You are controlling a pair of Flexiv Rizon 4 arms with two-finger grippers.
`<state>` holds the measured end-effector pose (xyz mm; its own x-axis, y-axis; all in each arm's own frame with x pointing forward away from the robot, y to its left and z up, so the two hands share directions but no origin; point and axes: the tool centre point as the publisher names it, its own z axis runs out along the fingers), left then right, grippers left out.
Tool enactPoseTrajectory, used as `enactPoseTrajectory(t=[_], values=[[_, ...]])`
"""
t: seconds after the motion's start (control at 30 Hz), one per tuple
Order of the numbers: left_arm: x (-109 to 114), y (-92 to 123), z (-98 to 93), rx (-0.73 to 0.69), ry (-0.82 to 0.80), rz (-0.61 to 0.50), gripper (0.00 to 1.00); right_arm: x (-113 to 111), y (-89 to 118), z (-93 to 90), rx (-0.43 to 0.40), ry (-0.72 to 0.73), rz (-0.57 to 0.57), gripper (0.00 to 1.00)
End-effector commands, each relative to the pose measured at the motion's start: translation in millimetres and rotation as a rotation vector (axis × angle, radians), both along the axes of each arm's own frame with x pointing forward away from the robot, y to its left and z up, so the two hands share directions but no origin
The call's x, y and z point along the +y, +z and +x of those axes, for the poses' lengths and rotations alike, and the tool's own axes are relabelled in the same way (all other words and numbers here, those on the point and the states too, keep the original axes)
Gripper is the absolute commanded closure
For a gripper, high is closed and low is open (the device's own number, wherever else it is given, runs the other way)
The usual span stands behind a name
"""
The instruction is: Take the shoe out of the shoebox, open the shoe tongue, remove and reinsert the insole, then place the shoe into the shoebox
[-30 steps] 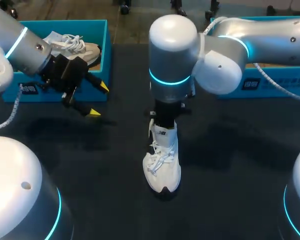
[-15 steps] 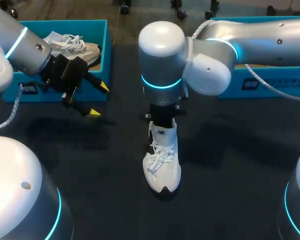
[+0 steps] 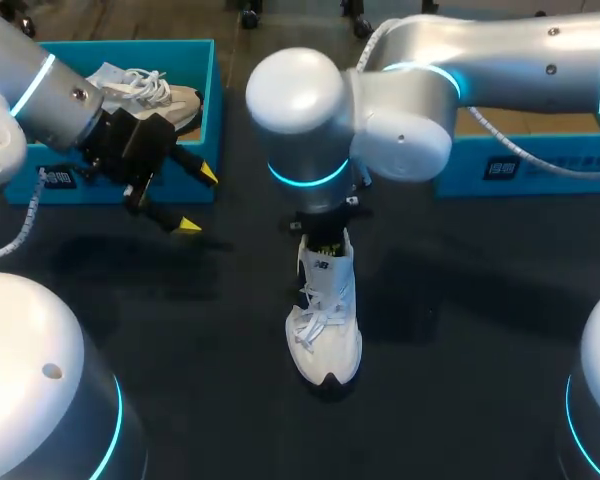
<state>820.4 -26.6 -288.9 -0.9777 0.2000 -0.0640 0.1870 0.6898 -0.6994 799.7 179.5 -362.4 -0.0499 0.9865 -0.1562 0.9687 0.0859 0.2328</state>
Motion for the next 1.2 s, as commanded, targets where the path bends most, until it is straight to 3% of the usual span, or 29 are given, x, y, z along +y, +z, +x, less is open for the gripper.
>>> enactPoseTrajectory(t=[0.03,0.37,0.6,0.77,0.93,1.2], values=[[0,0,-0.9,-0.001,0.001,0.002,0.0,5,-19,2.2,-0.008,0.005,-0.004,1.0],[0,0,-0.9,-0.001,0.001,0.002,0.0,8,-35,5.3,0.003,0.017,0.025,1.0],[0,0,-0.9,-0.001,0.001,0.002,0.0,9,-3,-1.3,-0.035,0.012,-0.04,1.0],[0,0,-0.9,-0.001,0.001,0.002,0.0,4,6,2.3,-0.059,0.015,-0.087,1.0],[0,0,-0.9,-0.001,0.001,0.002,0.0,-4,-2,11.9,-0.08,0.028,-0.109,1.0],[0,0,-0.9,-0.001,0.001,0.002,0.0,-7,-19,24.5,-0.037,0.046,-0.187,1.0]])
